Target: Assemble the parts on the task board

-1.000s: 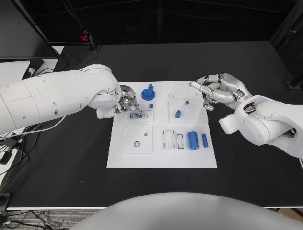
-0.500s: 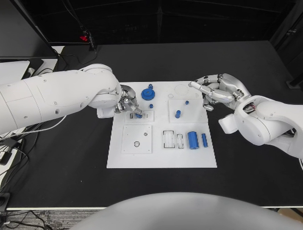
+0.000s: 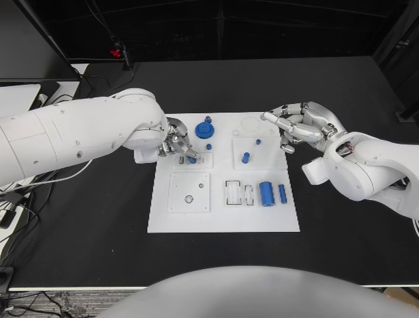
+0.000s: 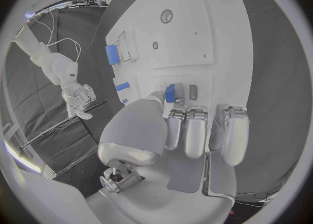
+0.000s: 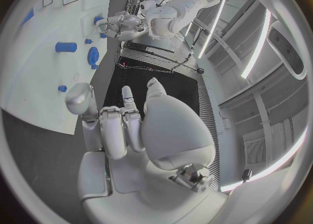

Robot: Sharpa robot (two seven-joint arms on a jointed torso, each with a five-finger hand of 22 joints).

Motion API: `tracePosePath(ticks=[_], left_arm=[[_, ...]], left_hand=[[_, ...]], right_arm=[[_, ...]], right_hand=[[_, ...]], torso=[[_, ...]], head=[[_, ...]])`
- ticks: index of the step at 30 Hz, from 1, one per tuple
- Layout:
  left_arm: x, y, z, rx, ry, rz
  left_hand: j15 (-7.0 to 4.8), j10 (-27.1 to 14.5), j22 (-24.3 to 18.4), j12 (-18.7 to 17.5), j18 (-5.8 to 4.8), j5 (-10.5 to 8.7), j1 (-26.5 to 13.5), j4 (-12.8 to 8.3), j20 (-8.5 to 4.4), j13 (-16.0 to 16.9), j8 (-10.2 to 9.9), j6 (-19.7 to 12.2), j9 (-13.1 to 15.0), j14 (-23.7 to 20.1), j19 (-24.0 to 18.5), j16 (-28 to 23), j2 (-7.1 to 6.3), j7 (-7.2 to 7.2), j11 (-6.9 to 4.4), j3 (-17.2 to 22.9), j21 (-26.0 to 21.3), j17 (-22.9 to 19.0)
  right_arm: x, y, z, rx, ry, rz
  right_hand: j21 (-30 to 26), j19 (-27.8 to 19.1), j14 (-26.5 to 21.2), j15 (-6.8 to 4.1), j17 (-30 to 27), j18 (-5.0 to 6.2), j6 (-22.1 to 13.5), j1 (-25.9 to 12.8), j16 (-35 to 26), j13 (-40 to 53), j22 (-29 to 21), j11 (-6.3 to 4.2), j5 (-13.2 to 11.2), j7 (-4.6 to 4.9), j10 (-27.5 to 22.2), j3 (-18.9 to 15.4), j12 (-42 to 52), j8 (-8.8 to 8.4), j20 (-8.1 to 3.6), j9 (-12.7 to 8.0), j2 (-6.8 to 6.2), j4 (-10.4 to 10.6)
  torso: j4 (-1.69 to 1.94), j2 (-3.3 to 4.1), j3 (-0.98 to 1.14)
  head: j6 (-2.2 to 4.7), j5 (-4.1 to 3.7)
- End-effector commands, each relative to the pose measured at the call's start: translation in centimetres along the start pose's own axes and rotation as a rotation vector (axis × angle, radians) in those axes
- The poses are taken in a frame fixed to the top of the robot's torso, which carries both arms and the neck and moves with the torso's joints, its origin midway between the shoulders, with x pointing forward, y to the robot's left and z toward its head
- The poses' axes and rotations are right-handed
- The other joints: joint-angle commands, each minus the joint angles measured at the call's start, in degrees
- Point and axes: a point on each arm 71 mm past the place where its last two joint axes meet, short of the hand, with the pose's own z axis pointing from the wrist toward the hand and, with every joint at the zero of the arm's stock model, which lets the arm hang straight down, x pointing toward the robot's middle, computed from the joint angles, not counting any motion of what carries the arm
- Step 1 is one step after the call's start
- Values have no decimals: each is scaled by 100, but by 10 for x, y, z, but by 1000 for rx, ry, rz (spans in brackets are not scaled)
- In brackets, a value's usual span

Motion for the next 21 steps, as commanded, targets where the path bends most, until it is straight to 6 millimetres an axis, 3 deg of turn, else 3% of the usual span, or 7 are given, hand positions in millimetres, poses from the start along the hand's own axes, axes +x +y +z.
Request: tracePosePath(ticks=[1, 14, 17, 21], left_arm=[[9, 3, 4, -23, 35, 20], [9, 3, 4, -24, 35, 19], [9, 4, 4, -24, 31, 15], [9, 4, 4, -25, 23, 10]], left_hand=[[-27, 628, 1508, 21, -37, -30, -68, -4, 12, 1513, -41, -15, -1, 610, 608, 5, -26, -20, 14, -37, 18, 1510], [-23, 628, 1508, 21, -37, -84, -173, -5, 16, 1513, -70, -18, 10, 610, 608, 5, -115, -14, 20, -158, 18, 1510], [-13, 628, 1508, 21, -37, -146, -369, -3, 22, 1513, -93, -14, 20, 610, 608, 5, -235, 2, 34, -344, 18, 1510], [7, 628, 1508, 21, -37, -313, -799, 1, 37, 1513, -118, -4, 34, 610, 608, 5, -282, 24, 55, -611, 18, 1510]], right_arm=[[1, 2, 0, -10, 8, 9], [0, 1, 0, -8, 8, 9], [0, 1, 0, -8, 8, 9], [0, 1, 0, -7, 8, 9]], right_hand=[[-32, -36, 330, -5, 1061, 84, -47, -8, -20, 1495, -8, 14, 28, -5, 607, -47, 11, 28, 7, 9, 73, 2], [-30, -33, 331, -5, 1061, 83, -54, -11, -19, 1495, -5, 14, 39, -5, 607, -49, 11, 38, 7, 10, 90, 1], [-30, -33, 331, -5, 1061, 83, -54, -11, -19, 1495, -5, 14, 39, -5, 607, -49, 11, 38, 7, 10, 90, 1], [-30, -33, 331, -5, 1061, 83, -54, -11, -19, 1495, -5, 14, 39, -5, 607, -49, 11, 38, 7, 10, 90, 1]], torso=[[2, -3, 0], [0, 0, 0], [-2, -1, -1], [4, -1, 2]], head=[[1, -1], [1, -3], [1, -9], [1, -6]])
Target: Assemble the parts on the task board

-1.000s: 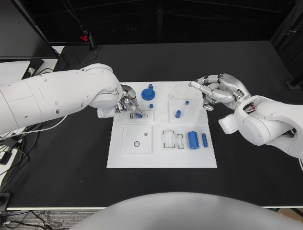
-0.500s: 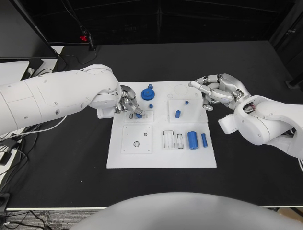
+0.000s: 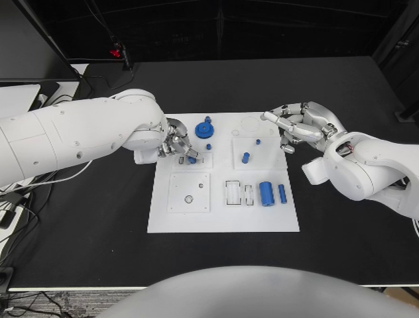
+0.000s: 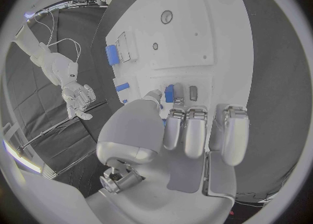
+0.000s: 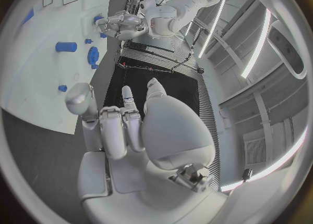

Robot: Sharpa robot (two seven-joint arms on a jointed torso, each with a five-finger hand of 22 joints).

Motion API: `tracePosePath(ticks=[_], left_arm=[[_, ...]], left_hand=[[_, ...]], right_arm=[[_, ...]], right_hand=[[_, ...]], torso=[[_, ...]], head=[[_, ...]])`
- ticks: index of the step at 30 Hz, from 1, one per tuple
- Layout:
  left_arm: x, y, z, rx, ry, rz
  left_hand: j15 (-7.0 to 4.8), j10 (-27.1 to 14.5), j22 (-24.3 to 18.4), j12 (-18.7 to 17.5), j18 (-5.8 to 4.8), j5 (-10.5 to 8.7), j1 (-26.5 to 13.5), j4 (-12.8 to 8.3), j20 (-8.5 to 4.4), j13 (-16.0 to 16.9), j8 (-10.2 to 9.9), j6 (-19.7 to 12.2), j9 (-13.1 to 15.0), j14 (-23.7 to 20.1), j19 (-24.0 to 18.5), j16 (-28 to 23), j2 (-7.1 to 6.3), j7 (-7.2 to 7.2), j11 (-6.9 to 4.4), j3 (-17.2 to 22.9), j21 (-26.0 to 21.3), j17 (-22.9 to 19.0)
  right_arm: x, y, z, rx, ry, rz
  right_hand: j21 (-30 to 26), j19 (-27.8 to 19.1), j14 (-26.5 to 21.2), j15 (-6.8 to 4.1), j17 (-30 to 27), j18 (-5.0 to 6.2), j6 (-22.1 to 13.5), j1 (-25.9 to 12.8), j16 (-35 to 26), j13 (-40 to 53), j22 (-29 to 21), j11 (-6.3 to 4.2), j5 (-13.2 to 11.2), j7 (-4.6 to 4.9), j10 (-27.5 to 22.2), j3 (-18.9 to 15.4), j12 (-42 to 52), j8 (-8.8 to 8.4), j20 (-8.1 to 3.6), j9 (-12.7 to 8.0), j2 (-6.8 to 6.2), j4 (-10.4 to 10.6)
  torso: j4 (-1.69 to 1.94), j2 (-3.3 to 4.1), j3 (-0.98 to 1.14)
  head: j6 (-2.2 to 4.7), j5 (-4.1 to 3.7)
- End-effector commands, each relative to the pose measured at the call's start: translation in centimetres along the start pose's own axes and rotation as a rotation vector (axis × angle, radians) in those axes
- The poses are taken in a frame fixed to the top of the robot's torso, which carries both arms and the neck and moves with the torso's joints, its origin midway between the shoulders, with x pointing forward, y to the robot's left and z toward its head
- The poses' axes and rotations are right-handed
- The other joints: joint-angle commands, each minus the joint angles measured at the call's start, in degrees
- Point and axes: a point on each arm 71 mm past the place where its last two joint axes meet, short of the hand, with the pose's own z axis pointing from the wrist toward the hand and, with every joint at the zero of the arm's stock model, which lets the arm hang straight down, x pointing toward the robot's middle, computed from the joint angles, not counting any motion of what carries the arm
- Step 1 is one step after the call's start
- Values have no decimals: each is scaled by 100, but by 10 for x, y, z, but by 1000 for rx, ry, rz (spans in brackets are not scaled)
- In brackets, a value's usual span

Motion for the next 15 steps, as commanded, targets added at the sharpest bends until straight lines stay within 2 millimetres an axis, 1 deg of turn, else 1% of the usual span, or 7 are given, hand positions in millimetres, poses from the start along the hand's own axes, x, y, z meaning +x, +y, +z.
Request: tracePosePath(ticks=[1, 3, 4, 5, 9, 15], left_arm=[[7, 4, 4, -25, 20, 9], [7, 4, 4, -27, 16, 6], [7, 5, 4, -27, 14, 5], [7, 5, 4, -28, 12, 3], [6, 7, 3, -32, 5, -3], [5, 8, 3, -34, -6, -12]], left_hand=[[11, 607, 1509, 20, -37, -254, -335, -4, 41, 1505, -84, -22, 24, 610, 608, 5, -12, 32, 41, -199, 18, 1510], [14, 607, 1509, 20, -37, -457, -495, -1, 47, 1505, -82, -21, 44, 610, 608, 5, 2, 34, 42, -314, 18, 1510], [15, 607, 1509, 20, -37, -533, -550, -1, 49, 1505, -82, -23, 54, 610, 608, 5, 9, 35, 42, -362, 18, 1510], [16, 607, 1509, 20, -37, -568, -581, -1, 51, 1505, -80, -25, 61, 610, 608, 5, 15, 36, 42, -392, 18, 1510], [17, 607, 1509, 20, -37, -622, -643, 1, 53, 1505, -76, -26, 77, 610, 608, 5, 30, 37, 43, -451, 18, 1510], [19, 607, 1509, 20, -37, -644, -698, 3, 54, 1505, -69, -28, 93, 610, 608, 5, 67, 37, 43, -490, 18, 1510]], right_arm=[[1, 1, 0, -9, 10, 6], [1, 1, 0, -9, 10, 6], [1, 1, 0, -9, 11, 6], [1, 1, 0, -8, 11, 6], [1, 1, 0, -8, 10, 6], [0, 1, 0, -6, 9, 6]], right_hand=[[-31, -33, 331, -5, 1061, 84, -54, -10, -19, 1490, -6, 14, 39, -5, 607, -35, 9, 23, 7, 7, 44, -13], [-31, -33, 331, -5, 1061, 84, -54, -10, -19, 1490, -6, 14, 39, -5, 607, -35, 9, 23, 7, 7, 44, -13], [-31, -33, 331, -5, 1061, 84, -54, -10, -19, 1490, -6, 14, 39, -5, 607, -35, 9, 23, 7, 7, 44, -13], [-31, -33, 331, -5, 1061, 84, -54, -10, -19, 1490, -6, 14, 39, -5, 607, -35, 9, 23, 7, 7, 44, -13], [-31, -33, 331, -5, 1061, 84, -54, -10, -19, 1490, -6, 14, 39, -5, 607, -35, 9, 23, 7, 7, 44, -13], [-31, -33, 331, -5, 1061, 84, -54, -10, -19, 1490, -6, 14, 39, -5, 607, -35, 9, 23, 7, 7, 44, -13]], torso=[[4, 2, 2], [-1, 0, 0], [-1, -1, -1], [2, -1, 0], [2, 1, -1], [4, -2, 0]], head=[[1, -3], [1, 0], [1, -2], [1, -4], [1, -2], [1, 1]])
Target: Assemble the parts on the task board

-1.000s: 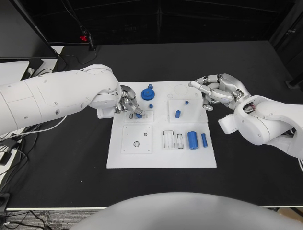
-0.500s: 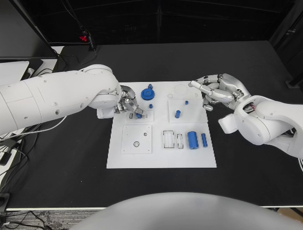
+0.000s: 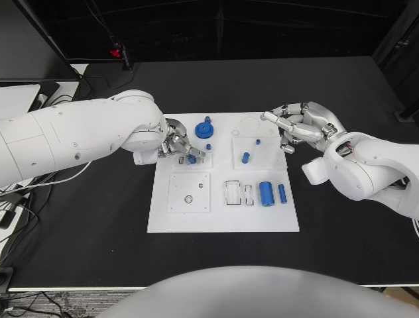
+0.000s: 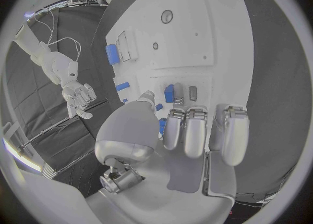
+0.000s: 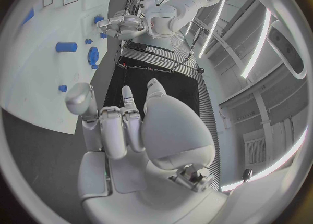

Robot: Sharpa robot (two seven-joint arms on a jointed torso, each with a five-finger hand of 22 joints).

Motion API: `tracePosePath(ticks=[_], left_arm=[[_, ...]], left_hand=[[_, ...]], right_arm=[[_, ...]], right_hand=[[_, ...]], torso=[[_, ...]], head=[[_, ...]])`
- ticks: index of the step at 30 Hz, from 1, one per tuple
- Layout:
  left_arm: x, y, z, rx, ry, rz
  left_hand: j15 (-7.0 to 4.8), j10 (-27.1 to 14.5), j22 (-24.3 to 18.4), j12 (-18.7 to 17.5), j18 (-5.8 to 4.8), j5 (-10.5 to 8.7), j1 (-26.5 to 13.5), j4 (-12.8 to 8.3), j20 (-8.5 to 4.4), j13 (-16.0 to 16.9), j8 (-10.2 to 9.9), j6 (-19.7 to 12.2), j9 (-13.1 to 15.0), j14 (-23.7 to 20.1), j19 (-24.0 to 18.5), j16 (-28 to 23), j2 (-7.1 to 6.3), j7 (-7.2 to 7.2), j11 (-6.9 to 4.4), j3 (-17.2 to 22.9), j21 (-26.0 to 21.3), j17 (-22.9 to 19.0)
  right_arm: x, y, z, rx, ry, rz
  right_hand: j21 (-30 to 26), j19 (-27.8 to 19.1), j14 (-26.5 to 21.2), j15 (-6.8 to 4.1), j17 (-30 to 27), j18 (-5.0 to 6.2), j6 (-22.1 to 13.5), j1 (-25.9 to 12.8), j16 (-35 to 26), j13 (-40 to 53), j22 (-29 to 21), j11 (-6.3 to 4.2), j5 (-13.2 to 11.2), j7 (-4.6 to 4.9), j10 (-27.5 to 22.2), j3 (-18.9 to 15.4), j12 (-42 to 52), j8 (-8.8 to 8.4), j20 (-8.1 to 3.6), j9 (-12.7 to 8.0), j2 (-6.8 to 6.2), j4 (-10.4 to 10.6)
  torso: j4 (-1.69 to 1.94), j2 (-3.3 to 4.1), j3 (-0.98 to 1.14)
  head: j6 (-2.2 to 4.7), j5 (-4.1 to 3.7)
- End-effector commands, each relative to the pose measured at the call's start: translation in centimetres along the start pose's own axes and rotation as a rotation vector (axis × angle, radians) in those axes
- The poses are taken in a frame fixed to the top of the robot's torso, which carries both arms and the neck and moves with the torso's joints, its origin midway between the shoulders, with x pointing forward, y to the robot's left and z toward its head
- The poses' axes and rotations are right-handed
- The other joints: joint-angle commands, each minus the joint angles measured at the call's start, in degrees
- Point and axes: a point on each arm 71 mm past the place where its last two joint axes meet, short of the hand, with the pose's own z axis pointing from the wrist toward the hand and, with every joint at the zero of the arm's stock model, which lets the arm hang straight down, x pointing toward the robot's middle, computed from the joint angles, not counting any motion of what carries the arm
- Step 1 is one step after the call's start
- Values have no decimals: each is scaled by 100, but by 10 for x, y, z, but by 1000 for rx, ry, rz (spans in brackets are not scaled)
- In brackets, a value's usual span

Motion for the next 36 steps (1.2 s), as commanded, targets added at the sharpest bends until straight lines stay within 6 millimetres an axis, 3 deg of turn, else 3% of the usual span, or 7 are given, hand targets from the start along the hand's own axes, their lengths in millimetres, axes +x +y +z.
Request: tracePosePath(ticks=[1, 36], left_arm=[[4, 7, 3, -33, 0, -1], [3, 11, 2, -26, -14, -15]], left_hand=[[19, 607, 1509, 20, -37, -20, -54, 1, 33, 1506, -23, -19, -7, 610, 587, 5, -14, 15, 43, -24, 18, 1510], [3, 607, 1509, 20, -37, 32, 25, -15, 29, 1506, 114, -5, 136, 610, 587, 5, 138, -22, 12, -59, 18, 1510]], right_arm=[[0, 1, 0, -7, 8, 5], [-1, -1, -1, 4, 3, 3]], right_hand=[[-31, -33, 330, -4, 1061, 83, -54, -10, -19, 1495, -6, 14, 39, -5, 607, -35, 9, 23, 7, 8, 45, -13], [-41, -35, 329, -4, 1058, 85, -64, -7, -19, 1495, -9, 14, 49, -5, 607, -42, 9, 42, 7, 9, 63, -17]], torso=[[4, -3, 0], [0, 3, 2]], head=[[1, 4], [1, 1]])
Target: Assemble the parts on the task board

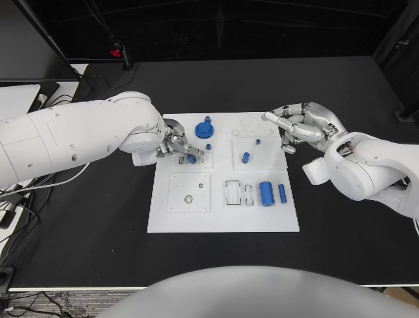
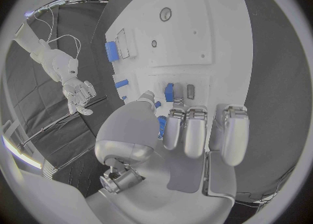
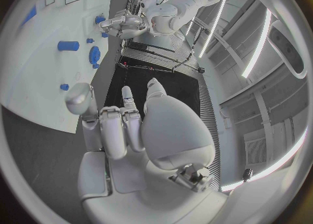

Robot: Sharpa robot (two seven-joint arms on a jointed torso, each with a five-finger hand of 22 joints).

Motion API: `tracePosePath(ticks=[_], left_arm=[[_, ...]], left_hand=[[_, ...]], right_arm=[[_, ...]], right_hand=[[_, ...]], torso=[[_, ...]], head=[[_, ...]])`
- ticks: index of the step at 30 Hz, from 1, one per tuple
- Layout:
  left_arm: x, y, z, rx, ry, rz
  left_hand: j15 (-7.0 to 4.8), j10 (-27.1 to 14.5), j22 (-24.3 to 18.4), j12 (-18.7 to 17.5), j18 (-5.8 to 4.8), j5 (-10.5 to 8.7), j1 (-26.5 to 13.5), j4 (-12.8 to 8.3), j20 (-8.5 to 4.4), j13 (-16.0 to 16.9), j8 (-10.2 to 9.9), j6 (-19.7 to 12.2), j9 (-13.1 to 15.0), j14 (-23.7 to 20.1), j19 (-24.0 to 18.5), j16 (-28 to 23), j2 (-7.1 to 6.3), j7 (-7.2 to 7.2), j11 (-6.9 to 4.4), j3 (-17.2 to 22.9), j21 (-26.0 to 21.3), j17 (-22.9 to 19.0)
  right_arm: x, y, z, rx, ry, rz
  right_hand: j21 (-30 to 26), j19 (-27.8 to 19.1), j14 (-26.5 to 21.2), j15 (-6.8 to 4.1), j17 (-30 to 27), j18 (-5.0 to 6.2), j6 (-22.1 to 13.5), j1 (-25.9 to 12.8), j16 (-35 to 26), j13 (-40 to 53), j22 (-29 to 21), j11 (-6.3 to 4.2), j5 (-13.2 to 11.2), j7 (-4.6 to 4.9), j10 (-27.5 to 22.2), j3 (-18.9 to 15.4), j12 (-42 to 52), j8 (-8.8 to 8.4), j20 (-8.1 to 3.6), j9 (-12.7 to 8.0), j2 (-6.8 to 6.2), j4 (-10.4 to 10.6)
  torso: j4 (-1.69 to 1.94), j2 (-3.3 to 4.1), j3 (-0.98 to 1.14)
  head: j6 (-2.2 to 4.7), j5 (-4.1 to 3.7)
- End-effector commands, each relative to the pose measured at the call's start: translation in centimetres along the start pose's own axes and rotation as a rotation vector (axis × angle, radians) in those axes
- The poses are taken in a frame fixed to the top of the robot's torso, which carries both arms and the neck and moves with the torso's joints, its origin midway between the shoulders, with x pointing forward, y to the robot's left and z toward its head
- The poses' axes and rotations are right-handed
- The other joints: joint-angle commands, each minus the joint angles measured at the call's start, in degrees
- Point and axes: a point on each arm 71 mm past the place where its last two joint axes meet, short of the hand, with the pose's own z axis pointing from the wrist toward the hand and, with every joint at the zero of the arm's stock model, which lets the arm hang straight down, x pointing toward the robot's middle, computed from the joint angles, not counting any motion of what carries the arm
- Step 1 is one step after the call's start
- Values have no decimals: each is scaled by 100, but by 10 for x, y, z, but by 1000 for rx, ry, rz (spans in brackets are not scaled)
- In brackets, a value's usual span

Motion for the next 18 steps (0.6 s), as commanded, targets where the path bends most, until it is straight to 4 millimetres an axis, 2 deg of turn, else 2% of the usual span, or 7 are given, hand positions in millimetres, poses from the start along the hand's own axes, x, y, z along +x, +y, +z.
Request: tracePosePath(ticks=[1, 18], left_arm=[[3, 5, 2, -25, 8, 13], [7, 2, 3, -20, 48, 41]], left_hand=[[0, 608, 1509, 20, -37, 52, 34, 1, 27, 1507, 49, -35, 19, 610, 587, 5, 50, -25, 10, -45, 18, 1510], [-8, 608, 1509, 20, -37, 140, 96, 3, 20, 1507, 80, -50, 63, 610, 587, 5, 79, -34, 2, -53, 18, 1510]], right_arm=[[0, 1, 0, -2, 6, 4], [0, 0, 0, 2, 6, 4]], right_hand=[[-34, -35, 329, -4, 1058, 85, -44, -6, -19, 1495, -10, 14, 23, 14, 607, -26, 9, 33, 7, 6, 64, -1], [-34, -35, 329, -4, 1058, 85, -44, -6, -19, 1495, -10, 14, 23, 14, 607, -26, 9, 33, 7, 6, 64, -1]], torso=[[-2, 1, -2], [2, -3, 0]], head=[[1, 3], [1, -1]])
